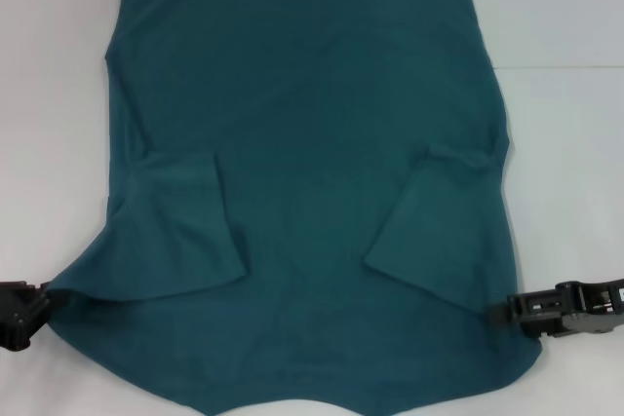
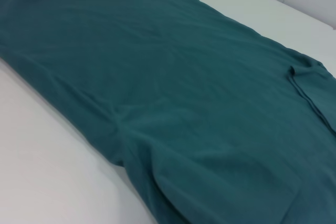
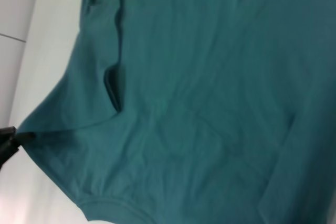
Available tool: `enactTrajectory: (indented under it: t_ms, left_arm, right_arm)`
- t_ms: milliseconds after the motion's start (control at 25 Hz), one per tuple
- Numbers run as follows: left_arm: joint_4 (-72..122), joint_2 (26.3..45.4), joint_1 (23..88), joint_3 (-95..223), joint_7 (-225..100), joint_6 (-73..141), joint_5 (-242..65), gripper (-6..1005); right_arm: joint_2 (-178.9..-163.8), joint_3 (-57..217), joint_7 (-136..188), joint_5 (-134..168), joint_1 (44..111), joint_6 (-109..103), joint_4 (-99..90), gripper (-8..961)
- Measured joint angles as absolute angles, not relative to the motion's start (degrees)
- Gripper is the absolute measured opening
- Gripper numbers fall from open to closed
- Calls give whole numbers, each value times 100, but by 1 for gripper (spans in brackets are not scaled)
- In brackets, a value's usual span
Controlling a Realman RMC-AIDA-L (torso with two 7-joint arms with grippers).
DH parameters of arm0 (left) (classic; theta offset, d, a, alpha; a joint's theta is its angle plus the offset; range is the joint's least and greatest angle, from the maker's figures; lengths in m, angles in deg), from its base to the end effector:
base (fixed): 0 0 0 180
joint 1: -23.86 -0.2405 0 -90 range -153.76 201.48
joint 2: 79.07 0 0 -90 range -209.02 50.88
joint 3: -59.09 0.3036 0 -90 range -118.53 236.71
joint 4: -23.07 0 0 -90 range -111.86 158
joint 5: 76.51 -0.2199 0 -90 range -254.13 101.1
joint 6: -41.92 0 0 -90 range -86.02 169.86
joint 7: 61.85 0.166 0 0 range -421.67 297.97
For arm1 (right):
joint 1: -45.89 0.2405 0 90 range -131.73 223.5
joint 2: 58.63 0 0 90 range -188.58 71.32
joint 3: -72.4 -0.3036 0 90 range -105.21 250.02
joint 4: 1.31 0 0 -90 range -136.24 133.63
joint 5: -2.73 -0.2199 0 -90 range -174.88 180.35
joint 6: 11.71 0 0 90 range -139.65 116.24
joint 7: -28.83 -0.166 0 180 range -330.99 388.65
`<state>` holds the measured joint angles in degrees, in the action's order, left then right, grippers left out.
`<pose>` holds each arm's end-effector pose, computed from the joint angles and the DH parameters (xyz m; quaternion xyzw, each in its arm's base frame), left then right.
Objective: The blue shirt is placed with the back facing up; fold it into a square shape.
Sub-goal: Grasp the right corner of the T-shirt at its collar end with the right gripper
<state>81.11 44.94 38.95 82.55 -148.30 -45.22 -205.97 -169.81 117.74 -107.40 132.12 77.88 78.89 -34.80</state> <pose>-0.4071 0.2882 0.0157 -0.8735 -0.3659 -0.1303 0.2935 0.3490 0.3516 -0.0197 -0.7592 0.6457 0.0802 0.0170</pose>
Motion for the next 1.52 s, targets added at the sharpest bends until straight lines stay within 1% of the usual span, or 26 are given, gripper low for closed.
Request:
enactTrajectory:
  t_ms: [680,1200,1520]
  left_arm:
    - [8102,4494,3952,8251,-14832,-4534,-20596,25]
    - [8086,4494,4056,8256,-14834,-4527,-20589,25]
    - [8008,4494,4100,8255,-14813,-4501,-20588,25]
  right_arm:
    - [-16900,11750,-10856,13370,7778,7932,-3558,909]
    - [-17107,11640,-10592,13272,7998,7953,-3559,908]
    - [-17137,11651,-10542,13199,8133,7872,-3504,907]
